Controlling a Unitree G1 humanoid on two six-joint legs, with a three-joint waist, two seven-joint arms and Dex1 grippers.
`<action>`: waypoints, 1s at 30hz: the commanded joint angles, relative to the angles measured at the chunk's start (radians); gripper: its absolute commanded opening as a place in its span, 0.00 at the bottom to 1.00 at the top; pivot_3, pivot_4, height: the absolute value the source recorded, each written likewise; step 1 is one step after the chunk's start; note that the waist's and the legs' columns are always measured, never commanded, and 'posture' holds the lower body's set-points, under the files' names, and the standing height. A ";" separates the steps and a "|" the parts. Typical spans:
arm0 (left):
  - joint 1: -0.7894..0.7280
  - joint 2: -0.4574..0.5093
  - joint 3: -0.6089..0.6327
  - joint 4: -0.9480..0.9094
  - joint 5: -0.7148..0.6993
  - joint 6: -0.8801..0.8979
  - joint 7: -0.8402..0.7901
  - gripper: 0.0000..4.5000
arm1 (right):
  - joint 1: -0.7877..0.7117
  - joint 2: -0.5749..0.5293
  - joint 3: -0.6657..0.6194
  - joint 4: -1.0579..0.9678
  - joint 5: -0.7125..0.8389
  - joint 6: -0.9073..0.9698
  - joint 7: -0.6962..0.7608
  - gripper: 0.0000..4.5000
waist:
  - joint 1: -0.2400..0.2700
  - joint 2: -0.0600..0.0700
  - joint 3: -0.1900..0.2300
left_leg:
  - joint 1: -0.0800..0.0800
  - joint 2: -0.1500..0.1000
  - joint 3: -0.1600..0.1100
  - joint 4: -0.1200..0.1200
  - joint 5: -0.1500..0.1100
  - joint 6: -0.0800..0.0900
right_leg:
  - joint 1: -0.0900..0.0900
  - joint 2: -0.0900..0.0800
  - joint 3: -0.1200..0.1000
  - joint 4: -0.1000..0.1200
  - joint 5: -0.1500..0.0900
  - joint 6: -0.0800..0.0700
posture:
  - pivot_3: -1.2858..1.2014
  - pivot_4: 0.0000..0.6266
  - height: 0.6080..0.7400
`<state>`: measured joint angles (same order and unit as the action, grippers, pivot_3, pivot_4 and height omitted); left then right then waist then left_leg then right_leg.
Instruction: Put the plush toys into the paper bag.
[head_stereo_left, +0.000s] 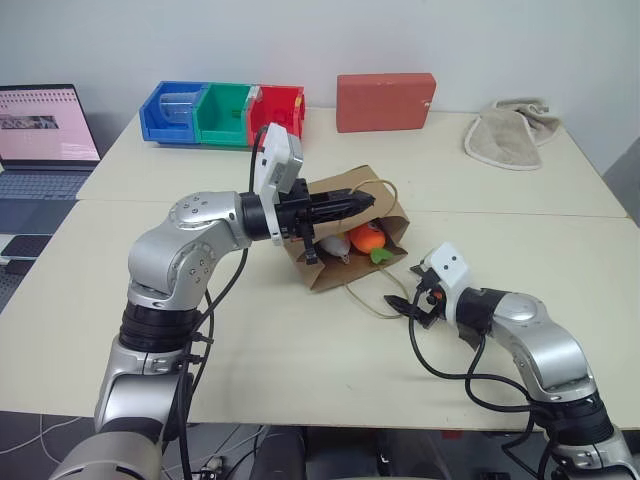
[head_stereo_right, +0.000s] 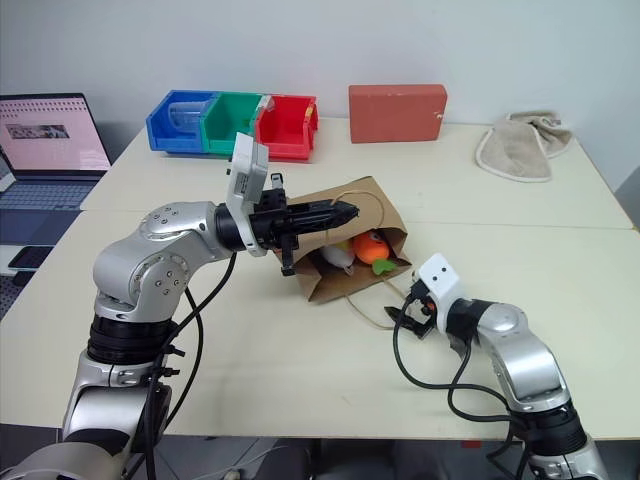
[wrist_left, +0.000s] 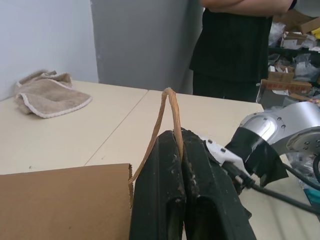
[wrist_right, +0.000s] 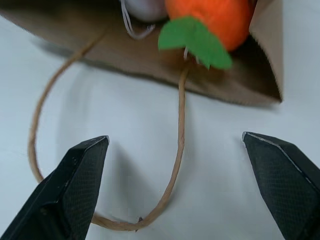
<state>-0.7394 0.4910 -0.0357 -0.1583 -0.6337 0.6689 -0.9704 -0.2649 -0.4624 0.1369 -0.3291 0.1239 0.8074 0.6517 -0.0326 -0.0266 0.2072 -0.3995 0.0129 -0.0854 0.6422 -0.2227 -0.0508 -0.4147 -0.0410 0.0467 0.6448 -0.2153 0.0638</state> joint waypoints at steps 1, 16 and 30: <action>-0.009 0.011 0.012 -0.037 -0.001 -0.011 0.004 0.00 | -0.016 -0.008 0.015 -0.009 0.009 -0.018 0.001 0.78 | 0.000 0.000 0.000 | 0.000 0.000 0.000 0.000 0.000 0.000 | 0.000 0.000 0.000 0.000 0.000 0.000 | 0.52 0.24 1.00; -0.028 0.038 0.035 -0.024 0.001 -0.021 0.008 0.00 | -0.073 -0.008 -0.070 0.036 0.087 0.003 0.004 0.01 | 0.000 0.000 0.000 | 0.000 0.000 0.000 0.000 0.000 0.000 | 0.000 0.000 0.000 0.000 0.000 0.000 | 0.52 0.24 1.00; -0.300 0.027 0.053 0.261 0.083 -0.137 -0.005 0.00 | -0.454 -0.308 -0.409 0.027 0.501 0.402 0.141 0.01 | 0.001 0.000 0.000 | -0.001 0.000 0.000 -0.001 0.000 0.000 | 0.000 0.000 -0.001 0.000 0.000 0.000 | 0.52 0.24 1.00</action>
<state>-1.0079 0.5213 0.0231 0.0853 -0.5743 0.5688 -0.9677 -0.6973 -0.7477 -0.2594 -0.2988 0.5976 1.2071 0.7664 -0.0317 -0.0263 0.2075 -0.4004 0.0129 -0.0855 0.6405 -0.2228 -0.0505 -0.4158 -0.0406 0.0461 0.6437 -0.2153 0.0638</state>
